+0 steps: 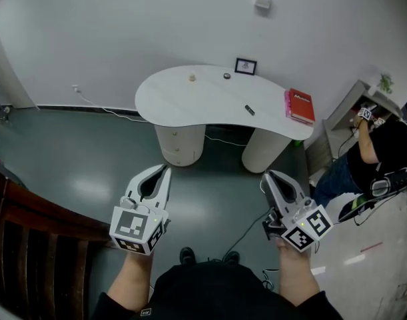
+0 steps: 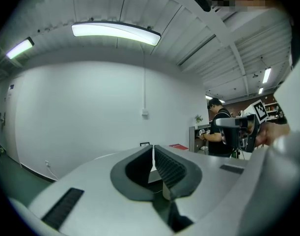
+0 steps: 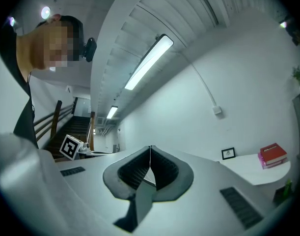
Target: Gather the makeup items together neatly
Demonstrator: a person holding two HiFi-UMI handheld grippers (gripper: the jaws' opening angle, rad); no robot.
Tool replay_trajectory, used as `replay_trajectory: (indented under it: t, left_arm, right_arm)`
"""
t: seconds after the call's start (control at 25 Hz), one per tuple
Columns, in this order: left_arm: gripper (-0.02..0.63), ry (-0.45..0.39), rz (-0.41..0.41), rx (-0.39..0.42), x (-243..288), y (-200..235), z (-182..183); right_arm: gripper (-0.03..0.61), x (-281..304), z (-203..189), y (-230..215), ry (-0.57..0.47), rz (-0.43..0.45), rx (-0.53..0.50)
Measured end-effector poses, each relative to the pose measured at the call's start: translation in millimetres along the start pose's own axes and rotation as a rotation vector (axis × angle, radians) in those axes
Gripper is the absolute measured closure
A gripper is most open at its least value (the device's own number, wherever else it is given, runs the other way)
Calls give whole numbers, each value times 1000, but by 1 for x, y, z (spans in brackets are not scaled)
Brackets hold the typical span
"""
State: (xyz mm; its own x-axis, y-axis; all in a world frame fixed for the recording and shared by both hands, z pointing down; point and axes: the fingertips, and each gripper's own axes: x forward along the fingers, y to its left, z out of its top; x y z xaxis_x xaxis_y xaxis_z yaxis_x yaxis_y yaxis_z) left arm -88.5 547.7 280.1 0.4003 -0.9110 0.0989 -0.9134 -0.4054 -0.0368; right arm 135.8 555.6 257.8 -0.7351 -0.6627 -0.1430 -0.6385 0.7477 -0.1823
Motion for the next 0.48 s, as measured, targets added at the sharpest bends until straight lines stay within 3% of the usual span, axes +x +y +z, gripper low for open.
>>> replay_trajectory:
  t: [0.28,0.48]
  left_arm:
    - [592,26,-16,-24,-22,34,-20]
    - [592,43,-47,-33,-13,40,-21]
  right_arm:
    - [543,30,-13,33,0,-3,24]
    - [543,39,-12,28,9,-29,48]
